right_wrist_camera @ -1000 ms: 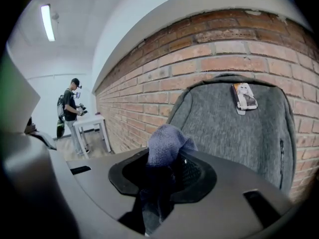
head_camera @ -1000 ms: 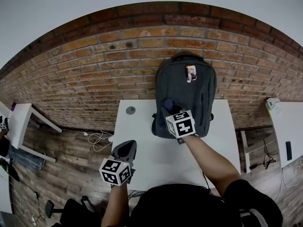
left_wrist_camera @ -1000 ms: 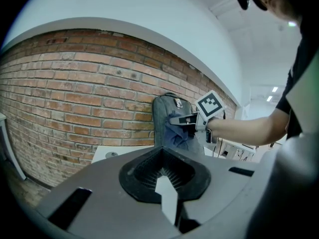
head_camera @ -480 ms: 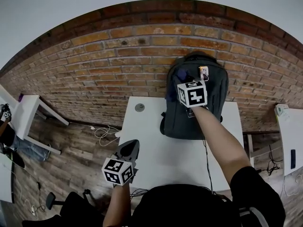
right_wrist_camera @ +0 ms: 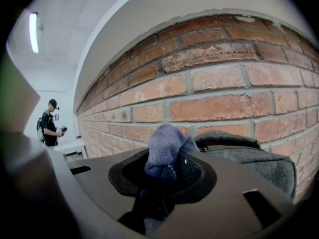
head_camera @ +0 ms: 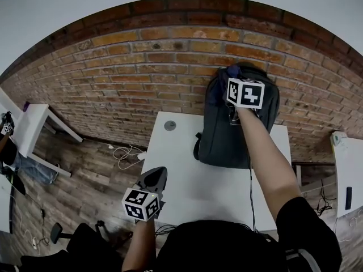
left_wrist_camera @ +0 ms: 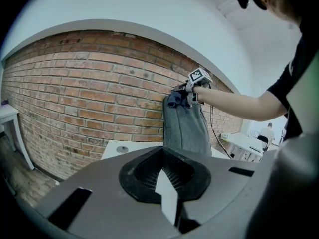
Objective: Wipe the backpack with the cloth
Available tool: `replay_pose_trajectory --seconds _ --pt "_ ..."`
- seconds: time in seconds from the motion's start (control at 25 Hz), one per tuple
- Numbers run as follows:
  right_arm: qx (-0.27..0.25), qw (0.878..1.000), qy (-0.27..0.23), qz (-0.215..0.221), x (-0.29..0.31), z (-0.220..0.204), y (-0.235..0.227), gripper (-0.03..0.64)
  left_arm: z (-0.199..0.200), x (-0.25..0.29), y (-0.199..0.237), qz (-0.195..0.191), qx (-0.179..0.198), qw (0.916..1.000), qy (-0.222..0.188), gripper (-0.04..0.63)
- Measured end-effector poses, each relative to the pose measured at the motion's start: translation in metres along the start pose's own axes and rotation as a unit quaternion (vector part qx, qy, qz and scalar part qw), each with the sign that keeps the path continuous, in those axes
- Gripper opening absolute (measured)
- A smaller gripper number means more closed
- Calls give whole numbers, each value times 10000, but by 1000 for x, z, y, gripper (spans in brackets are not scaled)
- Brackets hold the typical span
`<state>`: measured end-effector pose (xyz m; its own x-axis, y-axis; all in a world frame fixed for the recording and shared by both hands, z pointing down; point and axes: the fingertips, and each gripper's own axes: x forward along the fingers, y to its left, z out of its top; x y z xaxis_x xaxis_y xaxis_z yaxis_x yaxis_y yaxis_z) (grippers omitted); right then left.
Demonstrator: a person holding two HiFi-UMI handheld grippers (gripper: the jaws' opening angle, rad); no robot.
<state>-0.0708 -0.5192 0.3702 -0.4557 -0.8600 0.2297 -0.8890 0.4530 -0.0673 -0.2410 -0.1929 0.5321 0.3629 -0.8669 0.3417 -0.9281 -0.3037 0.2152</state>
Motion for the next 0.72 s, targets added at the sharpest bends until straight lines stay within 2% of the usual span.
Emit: replay_pose_trajectory --seconds 0.48,0.72 --pt "-221 9978 576 222 33 -3 37 110 -5 -2 -2 -64 -136 9999 -32 -9" --pt "-299 9956 879 79 43 -11 47 110 -1 -8 5 -45 -194 9997 -150 -9"
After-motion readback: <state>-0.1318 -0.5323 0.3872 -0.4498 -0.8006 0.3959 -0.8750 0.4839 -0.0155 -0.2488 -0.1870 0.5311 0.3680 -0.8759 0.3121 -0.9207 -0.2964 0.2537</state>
